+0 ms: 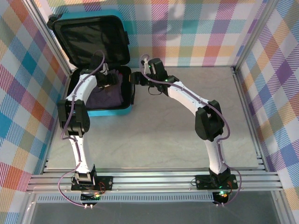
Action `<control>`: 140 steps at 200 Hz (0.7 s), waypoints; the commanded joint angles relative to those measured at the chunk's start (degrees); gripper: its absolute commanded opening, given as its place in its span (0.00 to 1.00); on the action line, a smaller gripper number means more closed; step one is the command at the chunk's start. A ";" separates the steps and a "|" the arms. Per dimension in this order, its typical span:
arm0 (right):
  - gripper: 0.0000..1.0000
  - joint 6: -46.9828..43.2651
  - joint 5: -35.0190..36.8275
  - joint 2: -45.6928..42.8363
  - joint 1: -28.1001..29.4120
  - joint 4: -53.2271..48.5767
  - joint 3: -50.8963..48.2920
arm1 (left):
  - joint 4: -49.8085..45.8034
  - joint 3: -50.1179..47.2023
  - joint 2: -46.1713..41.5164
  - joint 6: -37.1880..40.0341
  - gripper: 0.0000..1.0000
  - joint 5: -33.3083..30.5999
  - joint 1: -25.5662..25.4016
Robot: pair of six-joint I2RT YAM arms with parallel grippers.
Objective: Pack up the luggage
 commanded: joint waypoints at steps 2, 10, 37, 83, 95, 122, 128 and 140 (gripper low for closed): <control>0.63 -0.10 -0.22 -0.98 -0.35 2.49 -1.93 | 0.91 1.37 3.53 -1.10 0.62 -1.15 -0.33; 0.63 0.25 -0.40 -0.77 -0.40 2.58 -2.26 | 0.81 1.86 4.92 -1.21 0.62 -1.48 -0.29; 0.63 0.83 -1.05 -0.32 -0.53 2.88 -2.75 | -0.25 3.58 9.14 -1.26 0.62 -3.13 -0.29; 0.63 0.69 -1.15 0.24 -0.56 2.31 -1.91 | -1.08 5.03 11.42 -1.24 0.62 -3.79 -0.29; 0.63 0.72 -1.23 0.71 -0.55 1.63 -1.07 | -1.51 5.56 10.90 -1.11 0.62 -3.91 -0.29; 0.63 0.37 -0.72 2.94 -0.54 -1.65 3.20 | -2.82 7.53 7.84 -0.67 0.63 -4.96 -0.29; 0.63 0.38 -0.39 3.65 -0.56 -2.55 4.18 | -3.11 8.04 6.96 -0.55 0.63 -5.19 -0.29; 0.63 0.46 -0.14 4.86 -0.61 -3.13 5.75 | -3.86 9.40 5.46 -0.40 0.64 -5.52 -0.29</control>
